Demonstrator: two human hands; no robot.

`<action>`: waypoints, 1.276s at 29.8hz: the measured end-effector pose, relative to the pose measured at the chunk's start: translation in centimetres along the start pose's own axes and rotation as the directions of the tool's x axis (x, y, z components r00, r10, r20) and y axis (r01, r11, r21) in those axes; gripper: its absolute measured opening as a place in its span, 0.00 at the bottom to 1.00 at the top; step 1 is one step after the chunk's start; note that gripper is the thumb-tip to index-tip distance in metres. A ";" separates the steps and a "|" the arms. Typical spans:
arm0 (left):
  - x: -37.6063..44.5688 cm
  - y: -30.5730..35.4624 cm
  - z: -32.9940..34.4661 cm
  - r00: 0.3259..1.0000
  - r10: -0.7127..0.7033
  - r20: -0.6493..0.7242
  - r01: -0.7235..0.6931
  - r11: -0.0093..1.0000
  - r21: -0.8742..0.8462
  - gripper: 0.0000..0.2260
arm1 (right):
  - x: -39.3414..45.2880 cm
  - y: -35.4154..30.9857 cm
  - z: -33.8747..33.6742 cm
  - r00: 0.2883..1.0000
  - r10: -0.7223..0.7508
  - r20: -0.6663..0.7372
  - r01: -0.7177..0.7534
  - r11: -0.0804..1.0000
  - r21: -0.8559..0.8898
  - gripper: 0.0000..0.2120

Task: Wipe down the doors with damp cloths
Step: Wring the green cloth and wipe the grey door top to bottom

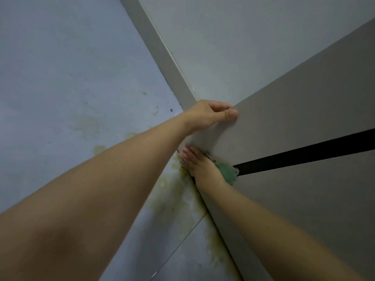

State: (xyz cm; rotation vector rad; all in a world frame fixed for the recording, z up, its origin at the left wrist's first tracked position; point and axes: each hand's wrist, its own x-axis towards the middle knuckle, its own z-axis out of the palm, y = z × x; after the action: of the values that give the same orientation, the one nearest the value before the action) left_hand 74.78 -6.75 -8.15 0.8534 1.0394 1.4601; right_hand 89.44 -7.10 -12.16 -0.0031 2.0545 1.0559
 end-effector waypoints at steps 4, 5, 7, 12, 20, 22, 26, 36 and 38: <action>0.2 -0.4 -0.1 1.000 -0.022 0.004 0.022 0.999 -0.031 0.17 | -2.9 -1.6 2.1 0.989 -0.119 0.086 0.122 0.992 -0.020 0.29; 0.2 -0.5 -0.1 1.000 -0.018 -0.001 0.018 0.999 -0.039 0.17 | -2.5 -1.1 1.9 0.990 -0.127 0.067 0.130 0.991 -0.035 0.28; 0.1 -0.5 -0.1 1.000 -0.005 -0.013 0.005 1.000 -0.030 0.16 | -0.5 0.1 0.9 0.998 -0.061 -0.004 0.061 0.997 0.051 0.26; 0.0 -0.4 0.1 0.999 0.003 -0.032 -0.004 1.000 -0.016 0.09 | 3.0 0.4 -0.4 0.992 0.126 -0.023 -0.120 0.976 0.184 0.26; -0.7 -0.5 0.5 0.996 0.045 -0.071 -0.051 0.996 -0.077 0.02 | -6.7 -3.0 3.2 0.997 -0.078 0.011 0.076 0.992 0.095 0.30; -1.1 -0.7 1.1 0.994 0.044 -0.099 -0.056 0.992 -0.113 0.03 | -10.3 -3.6 4.3 0.980 -0.178 0.092 0.180 0.984 -0.016 0.31; -1.8 -0.9 1.9 0.987 0.056 -0.148 -0.081 0.981 -0.176 0.07 | -10.1 0.1 3.2 0.996 -0.082 0.020 0.083 0.996 -0.031 0.31; -3.6 -3.9 3.0 0.955 0.011 -0.296 0.007 0.998 0.061 0.24 | -12.8 0.3 2.4 0.994 -0.092 0.051 0.094 0.995 -0.044 0.31; -5.1 -5.9 2.8 0.917 -0.082 -0.391 0.164 0.969 0.182 0.32 | -16.4 0.6 2.8 0.990 -0.110 0.083 0.116 0.991 -0.063 0.30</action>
State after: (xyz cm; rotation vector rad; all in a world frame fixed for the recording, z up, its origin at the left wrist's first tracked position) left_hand 80.19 -11.32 -12.50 0.6469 1.5366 1.4556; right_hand 102.11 -10.35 -1.84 -0.1098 1.9233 1.0387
